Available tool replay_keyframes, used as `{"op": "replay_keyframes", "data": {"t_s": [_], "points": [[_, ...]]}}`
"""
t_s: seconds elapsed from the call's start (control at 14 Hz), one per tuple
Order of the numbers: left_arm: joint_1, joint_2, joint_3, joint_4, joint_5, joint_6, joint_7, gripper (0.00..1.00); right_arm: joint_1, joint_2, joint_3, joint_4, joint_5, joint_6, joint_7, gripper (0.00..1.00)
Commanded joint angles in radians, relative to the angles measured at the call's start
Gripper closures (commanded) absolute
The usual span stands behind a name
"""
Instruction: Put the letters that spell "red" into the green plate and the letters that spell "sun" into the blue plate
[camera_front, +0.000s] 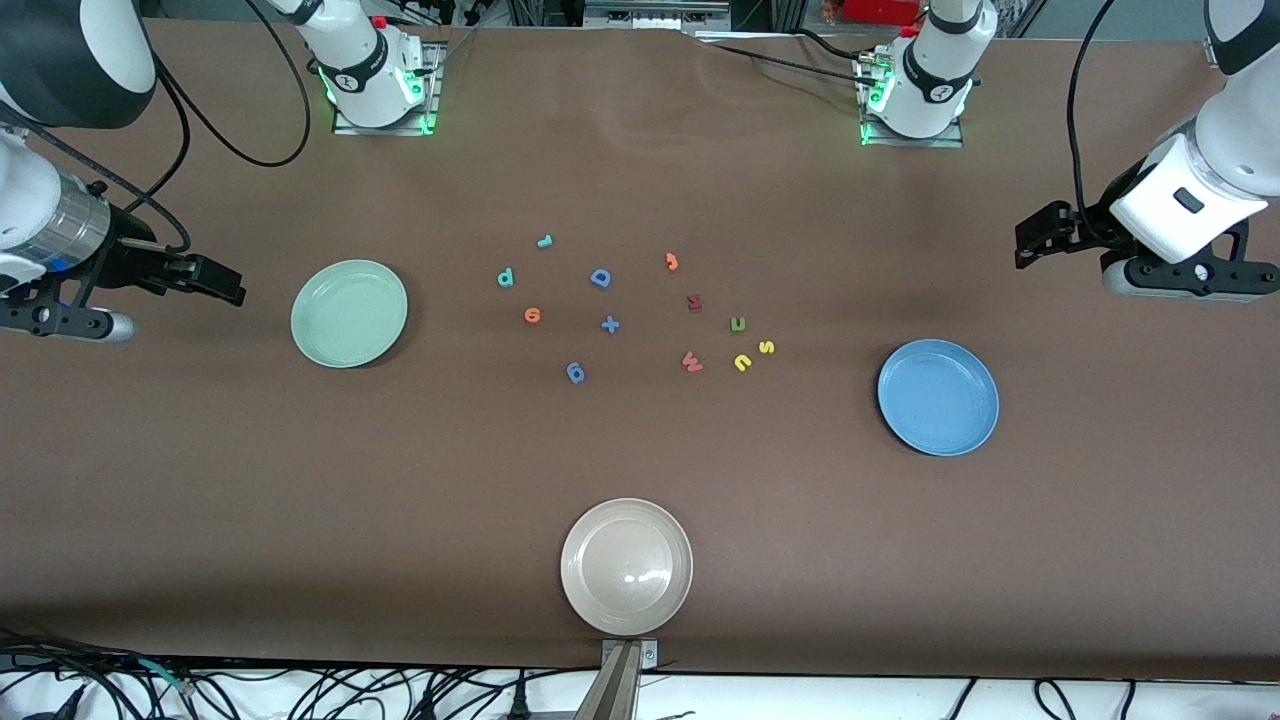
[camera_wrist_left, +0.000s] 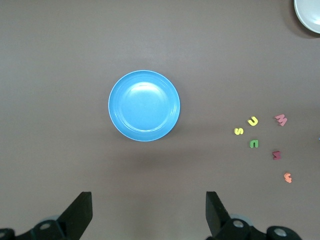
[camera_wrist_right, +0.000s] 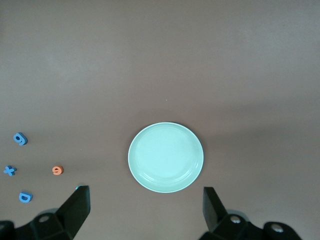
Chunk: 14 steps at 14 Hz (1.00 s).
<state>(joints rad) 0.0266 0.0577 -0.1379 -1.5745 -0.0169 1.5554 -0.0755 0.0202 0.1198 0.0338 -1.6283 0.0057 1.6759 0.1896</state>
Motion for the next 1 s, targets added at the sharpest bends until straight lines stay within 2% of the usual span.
{"op": "replay_keyframes", "data": {"t_s": [0.0,0.93], "points": [[0.013,-0.01,-0.006,-0.006,-0.001,-0.005,0.022,0.0,-0.006,0.001,0.006,0.016,-0.007,-0.015,0.005,0.0],[0.015,0.002,0.0,0.014,-0.001,-0.005,0.022,0.0,-0.006,0.001,0.008,0.016,-0.009,-0.015,0.01,0.0]]}}
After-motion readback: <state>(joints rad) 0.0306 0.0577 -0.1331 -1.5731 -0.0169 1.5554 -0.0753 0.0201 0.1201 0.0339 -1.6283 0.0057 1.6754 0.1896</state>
